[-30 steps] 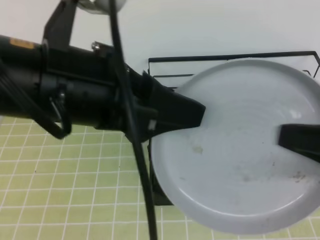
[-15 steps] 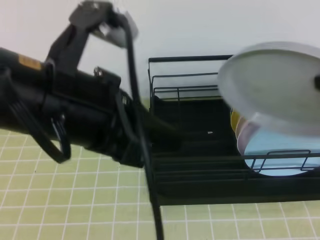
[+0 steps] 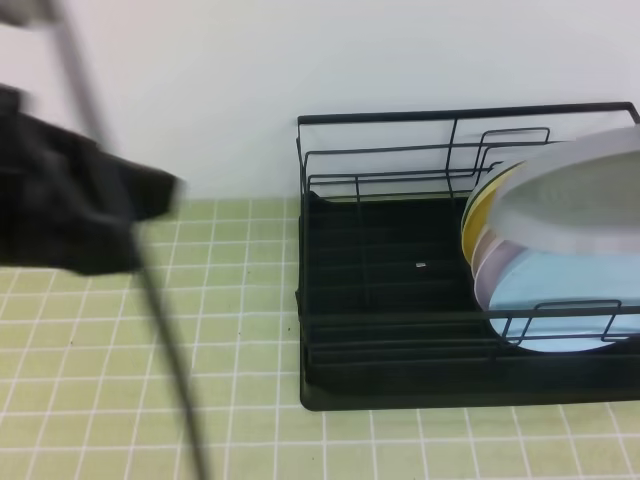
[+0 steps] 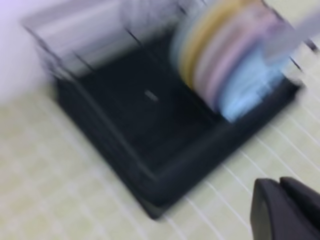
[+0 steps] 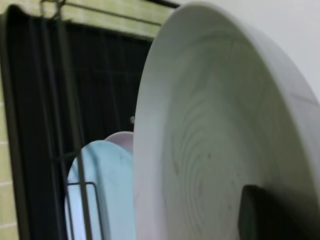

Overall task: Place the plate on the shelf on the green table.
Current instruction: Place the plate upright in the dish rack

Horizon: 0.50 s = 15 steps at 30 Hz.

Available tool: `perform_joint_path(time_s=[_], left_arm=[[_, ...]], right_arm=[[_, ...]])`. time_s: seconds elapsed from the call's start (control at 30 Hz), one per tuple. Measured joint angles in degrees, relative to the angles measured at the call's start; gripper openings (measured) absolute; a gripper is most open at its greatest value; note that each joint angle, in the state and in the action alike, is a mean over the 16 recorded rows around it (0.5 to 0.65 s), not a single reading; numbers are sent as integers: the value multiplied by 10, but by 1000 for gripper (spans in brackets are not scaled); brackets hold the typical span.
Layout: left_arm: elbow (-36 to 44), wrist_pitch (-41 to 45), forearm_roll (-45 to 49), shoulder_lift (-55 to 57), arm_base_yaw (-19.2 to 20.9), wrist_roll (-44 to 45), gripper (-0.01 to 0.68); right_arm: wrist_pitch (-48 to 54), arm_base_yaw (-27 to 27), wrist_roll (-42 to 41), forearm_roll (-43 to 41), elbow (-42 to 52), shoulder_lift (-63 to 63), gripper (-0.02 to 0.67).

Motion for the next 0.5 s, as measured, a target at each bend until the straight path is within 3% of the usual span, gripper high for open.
perform_joint_path(time_s=[0.5], left_arm=[[79,-70,157,-210,0,-123,-1]], right_arm=[[43,8,27,-70,-32,78,122]])
